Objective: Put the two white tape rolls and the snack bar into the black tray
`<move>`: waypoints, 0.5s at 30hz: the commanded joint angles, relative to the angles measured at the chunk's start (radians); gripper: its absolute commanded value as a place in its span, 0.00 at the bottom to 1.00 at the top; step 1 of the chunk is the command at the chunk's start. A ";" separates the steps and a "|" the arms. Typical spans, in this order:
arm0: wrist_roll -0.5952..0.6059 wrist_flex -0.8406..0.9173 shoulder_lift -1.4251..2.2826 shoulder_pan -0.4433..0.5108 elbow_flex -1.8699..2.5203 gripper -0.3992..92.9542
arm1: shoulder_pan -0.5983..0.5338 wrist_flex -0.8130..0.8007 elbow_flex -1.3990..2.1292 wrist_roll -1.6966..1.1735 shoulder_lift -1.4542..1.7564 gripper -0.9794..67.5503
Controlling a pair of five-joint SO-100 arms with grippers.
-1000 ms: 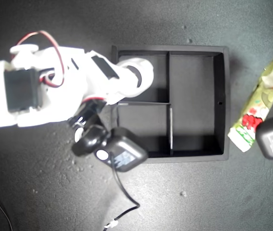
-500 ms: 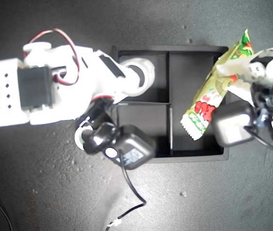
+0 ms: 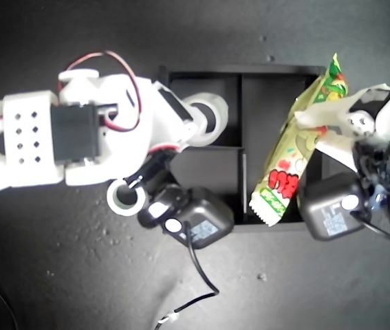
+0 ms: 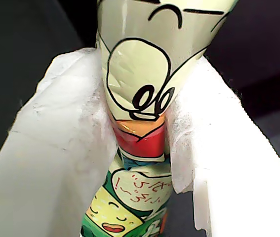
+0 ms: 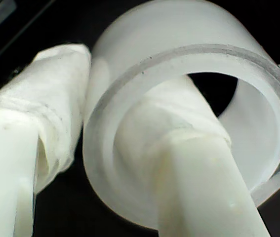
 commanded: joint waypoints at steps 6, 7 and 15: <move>-0.023 0.002 0.064 0.005 0.008 0.02 | -0.043 0.037 -0.046 0.488 0.026 0.01; -0.023 0.002 0.064 0.005 0.008 0.02 | -0.052 0.051 -0.060 0.529 0.026 0.01; -0.023 0.000 0.061 0.009 -0.008 0.02 | -0.025 0.055 -0.057 0.311 0.011 0.01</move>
